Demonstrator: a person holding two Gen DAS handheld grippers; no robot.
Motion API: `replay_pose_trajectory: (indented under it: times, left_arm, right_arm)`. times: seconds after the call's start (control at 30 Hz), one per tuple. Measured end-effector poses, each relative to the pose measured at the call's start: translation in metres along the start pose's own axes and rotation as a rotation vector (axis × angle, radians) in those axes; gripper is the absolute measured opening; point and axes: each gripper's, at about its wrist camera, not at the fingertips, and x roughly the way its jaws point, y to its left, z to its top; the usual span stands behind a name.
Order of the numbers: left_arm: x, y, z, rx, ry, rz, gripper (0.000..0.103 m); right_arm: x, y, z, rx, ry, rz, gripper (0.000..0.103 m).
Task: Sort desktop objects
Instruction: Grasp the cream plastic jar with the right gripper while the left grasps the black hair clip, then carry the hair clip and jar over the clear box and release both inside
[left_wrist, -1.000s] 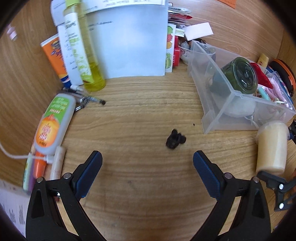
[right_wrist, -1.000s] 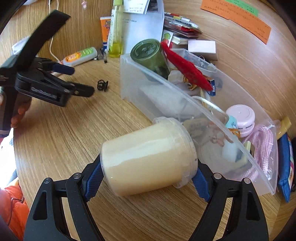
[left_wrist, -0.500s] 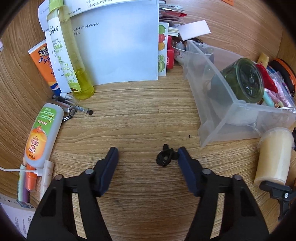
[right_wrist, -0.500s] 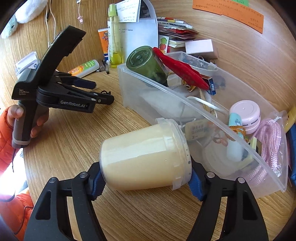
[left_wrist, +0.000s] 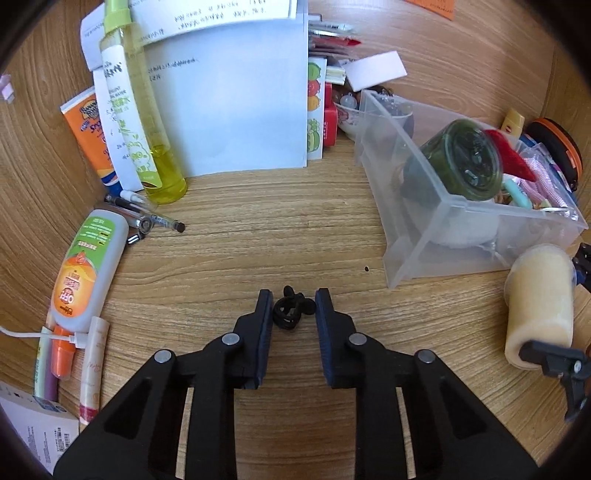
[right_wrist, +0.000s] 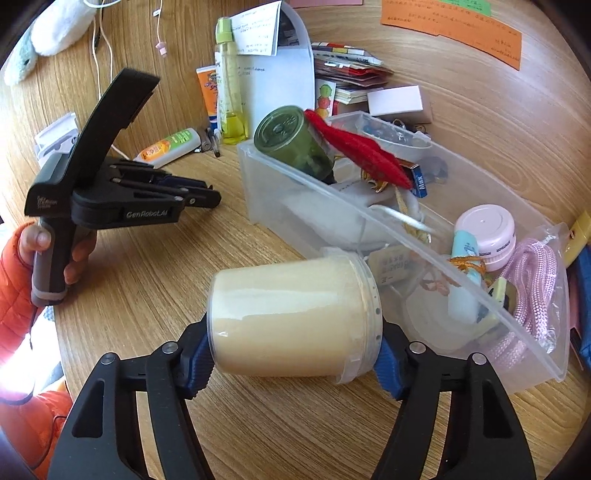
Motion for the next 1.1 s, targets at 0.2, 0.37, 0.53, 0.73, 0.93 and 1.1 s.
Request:
replay_pose_trajectory:
  times: [0.2,0.37,0.53,0.73,0.93,1.1]
  left_arm:
    - [-0.027,0.007,-0.007,-0.013,-0.049,-0.003,0.022]
    - [-0.048,0.003,-0.001,-0.009,-0.106,-0.013,0.022]
    - [-0.068,-0.004,0.005,0.007,-0.168,-0.034,0.022]
    - [-0.082,-0.018,0.016,0.033,-0.226,-0.081,0.022]
    - [-0.082,-0.029,0.025,0.038,-0.249,-0.119,0.022]
    - [-0.080,-0.033,0.034,0.035,-0.260,-0.139,0.022]
  right_arm:
    - [-0.014,-0.001,0.004,0.010,-0.037,-0.003,0.067]
    - [-0.029,-0.001,0.002,0.007,-0.065,-0.020,0.067]
    - [-0.046,-0.003,0.004,0.007,-0.108,-0.050,0.067]
    - [-0.062,-0.012,0.010,0.026,-0.153,-0.091,0.067]
    - [-0.075,-0.027,0.020,0.074,-0.202,-0.132,0.067]
    - [-0.074,-0.040,0.032,0.105,-0.216,-0.170,0.067]
